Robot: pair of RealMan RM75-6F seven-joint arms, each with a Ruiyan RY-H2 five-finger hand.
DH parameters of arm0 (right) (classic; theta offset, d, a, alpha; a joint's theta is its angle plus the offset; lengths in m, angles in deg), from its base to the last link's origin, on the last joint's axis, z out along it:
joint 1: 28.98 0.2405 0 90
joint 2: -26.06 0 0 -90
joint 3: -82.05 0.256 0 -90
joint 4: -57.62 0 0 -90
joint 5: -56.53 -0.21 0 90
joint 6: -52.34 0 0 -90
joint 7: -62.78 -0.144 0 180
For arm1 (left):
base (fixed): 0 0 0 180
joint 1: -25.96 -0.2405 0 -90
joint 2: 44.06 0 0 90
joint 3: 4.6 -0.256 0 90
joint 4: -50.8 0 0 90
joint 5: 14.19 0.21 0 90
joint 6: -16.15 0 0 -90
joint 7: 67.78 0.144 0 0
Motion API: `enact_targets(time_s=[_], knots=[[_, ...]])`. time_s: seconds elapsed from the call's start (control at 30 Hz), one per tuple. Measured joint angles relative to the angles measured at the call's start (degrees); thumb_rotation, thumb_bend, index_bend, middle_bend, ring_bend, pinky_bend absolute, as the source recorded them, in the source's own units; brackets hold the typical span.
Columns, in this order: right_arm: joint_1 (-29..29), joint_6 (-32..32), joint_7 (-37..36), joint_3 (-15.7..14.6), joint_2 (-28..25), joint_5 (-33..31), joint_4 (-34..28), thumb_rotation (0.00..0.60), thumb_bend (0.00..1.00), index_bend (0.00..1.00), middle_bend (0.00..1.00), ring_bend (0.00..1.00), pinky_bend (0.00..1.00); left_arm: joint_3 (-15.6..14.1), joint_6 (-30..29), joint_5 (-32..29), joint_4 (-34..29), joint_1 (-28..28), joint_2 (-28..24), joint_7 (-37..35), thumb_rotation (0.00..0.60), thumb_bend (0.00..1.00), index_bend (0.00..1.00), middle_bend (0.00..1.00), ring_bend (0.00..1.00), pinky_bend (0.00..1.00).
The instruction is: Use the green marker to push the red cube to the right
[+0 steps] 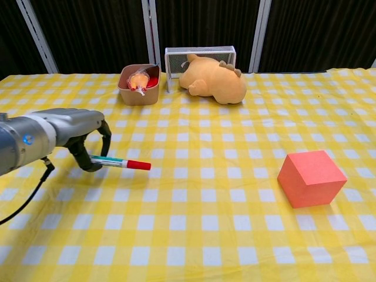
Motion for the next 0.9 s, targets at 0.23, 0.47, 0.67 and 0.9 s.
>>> enact_targets(time_s=[0.23,0.47,0.67,0.9], knots=[[-0.01,-0.25,0.37,-0.03,0.03,-0.22,-0.06,0.600,0.32,0.00,0.00,0.00,0.00,-2.45,0.30,3.01,-2.58,-3.34,-5.84,-4.61,0.600,0.21,0.30,0.04,0.00,0.05],[-0.04,-0.33,0.88,-0.13,0.07,-0.13,-0.12,0.600,0.32,0.00,0.00,0.00,0.00,-4.09,2.14,5.69,-3.20,-5.94,-9.58,-9.81,0.600,0.15,0.11,0.00,0.00,0.05],[-0.09,-0.30,1.15,-0.15,0.06,-0.11,0.14,0.600,0.32,0.00,0.00,0.00,0.00,-4.97,1.45,12.72,-3.83,-9.11,-11.16,-16.88,0.600,0.15,0.03,0.00,0.00,0.04],[-0.08,-0.16,1.62,-0.18,0.28,0.19,0.59,0.600,0.32,0.00,0.00,0.00,0.00,-10.37,-4.23,30.56,-3.13,-15.66,-14.55,-25.87,0.600,0.15,0.00,0.00,0.00,0.03]])
